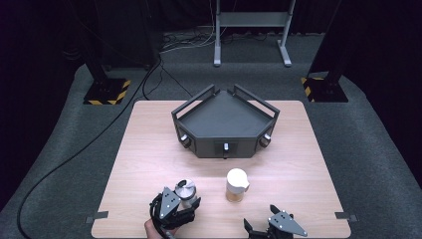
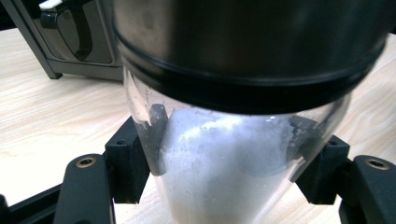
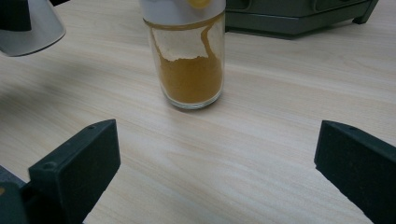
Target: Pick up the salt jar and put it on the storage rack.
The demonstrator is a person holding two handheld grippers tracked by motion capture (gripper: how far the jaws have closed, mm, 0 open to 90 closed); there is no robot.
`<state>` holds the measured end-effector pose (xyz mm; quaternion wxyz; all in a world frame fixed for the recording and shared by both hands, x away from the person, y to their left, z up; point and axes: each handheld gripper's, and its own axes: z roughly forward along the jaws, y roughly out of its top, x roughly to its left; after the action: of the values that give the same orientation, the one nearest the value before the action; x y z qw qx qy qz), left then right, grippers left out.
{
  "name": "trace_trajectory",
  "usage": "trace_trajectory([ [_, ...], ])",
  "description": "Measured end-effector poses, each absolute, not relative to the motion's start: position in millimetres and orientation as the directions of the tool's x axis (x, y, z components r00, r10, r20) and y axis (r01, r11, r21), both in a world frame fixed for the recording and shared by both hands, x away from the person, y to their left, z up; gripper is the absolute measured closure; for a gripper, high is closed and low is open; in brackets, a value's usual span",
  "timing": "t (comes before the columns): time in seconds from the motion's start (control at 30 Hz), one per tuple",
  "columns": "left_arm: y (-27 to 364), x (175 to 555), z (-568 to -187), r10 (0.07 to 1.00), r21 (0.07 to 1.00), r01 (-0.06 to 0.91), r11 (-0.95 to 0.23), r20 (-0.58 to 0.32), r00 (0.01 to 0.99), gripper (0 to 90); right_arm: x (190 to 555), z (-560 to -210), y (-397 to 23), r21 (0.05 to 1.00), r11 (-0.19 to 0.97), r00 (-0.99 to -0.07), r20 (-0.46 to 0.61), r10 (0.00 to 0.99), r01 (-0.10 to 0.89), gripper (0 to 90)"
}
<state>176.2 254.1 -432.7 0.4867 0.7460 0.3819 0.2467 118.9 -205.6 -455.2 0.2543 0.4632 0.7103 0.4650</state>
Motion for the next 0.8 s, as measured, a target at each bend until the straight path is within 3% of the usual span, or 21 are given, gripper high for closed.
trace_trajectory([
  [0.8,259.4,190.1,-414.5,0.813,0.92,0.314,-0.234,0.008,0.582,31.3,120.2,-454.5,-205.1,0.891,0.144,-0.437,0.066,0.897,0.43,0.0],
])
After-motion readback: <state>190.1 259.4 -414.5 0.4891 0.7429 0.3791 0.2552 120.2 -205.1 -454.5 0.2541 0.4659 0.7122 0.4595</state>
